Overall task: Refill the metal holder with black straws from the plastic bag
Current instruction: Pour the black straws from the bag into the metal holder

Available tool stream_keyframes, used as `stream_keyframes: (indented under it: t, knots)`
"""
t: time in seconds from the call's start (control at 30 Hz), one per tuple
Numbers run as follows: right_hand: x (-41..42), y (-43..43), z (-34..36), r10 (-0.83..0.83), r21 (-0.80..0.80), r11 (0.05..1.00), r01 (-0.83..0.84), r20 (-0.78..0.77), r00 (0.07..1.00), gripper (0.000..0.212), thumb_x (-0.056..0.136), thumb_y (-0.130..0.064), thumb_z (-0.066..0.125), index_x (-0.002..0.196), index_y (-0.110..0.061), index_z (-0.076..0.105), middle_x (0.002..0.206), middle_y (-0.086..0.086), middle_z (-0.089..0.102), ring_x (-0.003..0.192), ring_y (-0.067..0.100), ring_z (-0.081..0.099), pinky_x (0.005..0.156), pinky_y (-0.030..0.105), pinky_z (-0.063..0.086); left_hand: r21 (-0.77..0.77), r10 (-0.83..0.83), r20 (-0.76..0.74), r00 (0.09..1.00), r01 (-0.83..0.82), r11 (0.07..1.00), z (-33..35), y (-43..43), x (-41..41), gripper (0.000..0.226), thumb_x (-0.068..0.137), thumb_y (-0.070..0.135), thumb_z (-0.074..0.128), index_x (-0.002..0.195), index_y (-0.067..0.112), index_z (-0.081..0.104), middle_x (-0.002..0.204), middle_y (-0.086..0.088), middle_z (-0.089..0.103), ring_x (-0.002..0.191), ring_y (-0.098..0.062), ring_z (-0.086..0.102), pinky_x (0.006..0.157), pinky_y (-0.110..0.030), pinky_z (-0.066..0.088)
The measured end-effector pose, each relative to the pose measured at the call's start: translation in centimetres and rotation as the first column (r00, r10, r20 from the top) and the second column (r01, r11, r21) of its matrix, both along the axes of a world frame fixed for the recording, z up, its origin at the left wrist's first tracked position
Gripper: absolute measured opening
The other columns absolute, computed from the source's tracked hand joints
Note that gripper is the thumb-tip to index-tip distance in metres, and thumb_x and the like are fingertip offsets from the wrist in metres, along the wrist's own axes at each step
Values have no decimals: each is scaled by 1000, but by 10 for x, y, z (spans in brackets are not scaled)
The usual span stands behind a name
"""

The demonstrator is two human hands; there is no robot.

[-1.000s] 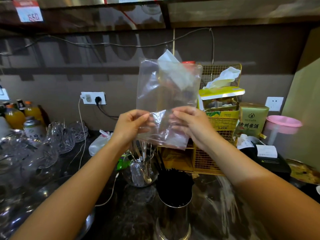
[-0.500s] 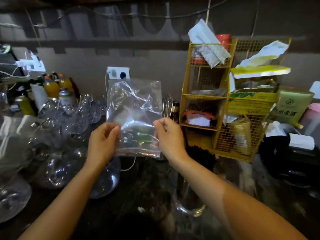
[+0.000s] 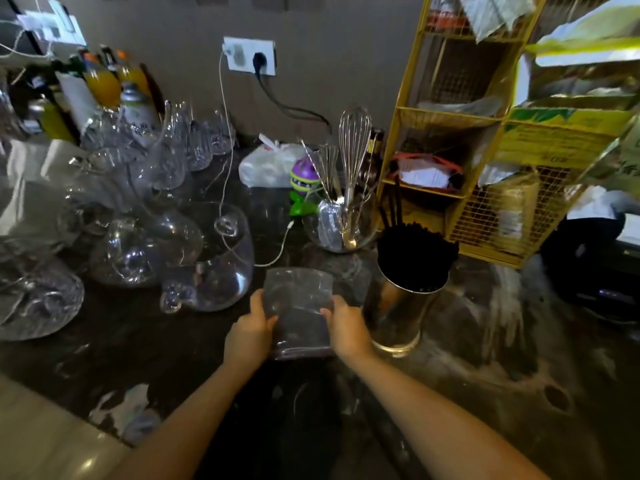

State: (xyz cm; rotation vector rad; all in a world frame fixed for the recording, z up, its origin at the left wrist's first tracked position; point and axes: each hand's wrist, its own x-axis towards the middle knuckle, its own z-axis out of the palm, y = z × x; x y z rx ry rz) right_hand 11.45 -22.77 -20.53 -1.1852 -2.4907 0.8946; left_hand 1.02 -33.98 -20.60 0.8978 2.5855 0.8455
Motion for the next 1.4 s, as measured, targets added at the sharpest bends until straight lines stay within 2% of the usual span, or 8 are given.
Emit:
stream_keyframes:
  t: [0.13,0.27,0.43,0.63,0.83,0.97,1.2,1.4]
  knots:
    - [10,1,-28,60,131,988,-84,180,982,56,92,-21,44,140,-11,16,123,18,54,106,32,59,85,39,50,-297,-180,-272,945,95,950,-24,-1,3,53,91,31,36,139,21,14,128,-19,46,108,-33,52,86,-42,46]
    - [16,-1,-34,96,419,879,-229,314,944,55,78,-25,67,127,-14,45,132,15,48,111,31,55,83,38,53,-402,-405,-383,830,244,882,-31,-1,-6,53,90,25,37,139,19,18,152,-16,14,140,-30,13,113,-48,16]
    - [18,4,-42,346,196,855,-481,475,809,58,96,-37,26,143,-10,5,157,11,2,144,23,-1,117,39,-1,-471,-516,-231,825,369,801,-27,6,-9,50,94,19,26,140,13,7,154,-6,8,141,-16,7,116,-32,7]
    - [23,5,-37,383,122,854,-506,509,771,63,95,-44,21,143,-10,-2,157,11,-4,144,22,-7,117,39,-3,-350,-411,-193,891,329,877,-20,10,-5,47,91,14,34,137,14,24,151,-5,23,137,-17,25,111,-31,25]
    - [25,-4,12,420,20,897,-441,274,865,62,95,-38,32,143,-11,5,157,9,7,144,22,5,116,35,9,-178,-378,-53,924,364,914,8,28,-14,27,85,19,48,110,23,56,106,-6,67,91,-17,62,82,-33,51]
    - [37,-11,75,423,-10,906,-424,-24,906,52,92,-27,45,139,-19,26,143,7,39,130,19,36,107,32,30,155,-394,-8,919,390,908,54,54,-7,31,82,15,59,113,17,57,99,9,59,88,-1,55,70,-5,40]
    - [75,15,165,184,81,983,-166,-488,853,13,83,-13,59,95,-16,62,70,-12,55,66,2,55,62,17,47,528,-475,41,879,385,757,132,87,16,36,73,12,69,108,11,60,74,2,60,61,4,53,62,-5,43]
    - [81,67,187,16,13,1000,-11,-473,881,16,85,-9,56,98,-18,54,71,-6,56,64,14,58,65,28,52,653,-462,240,854,209,727,164,111,19,23,82,2,51,100,8,64,72,-1,63,56,-3,56,52,-14,43]
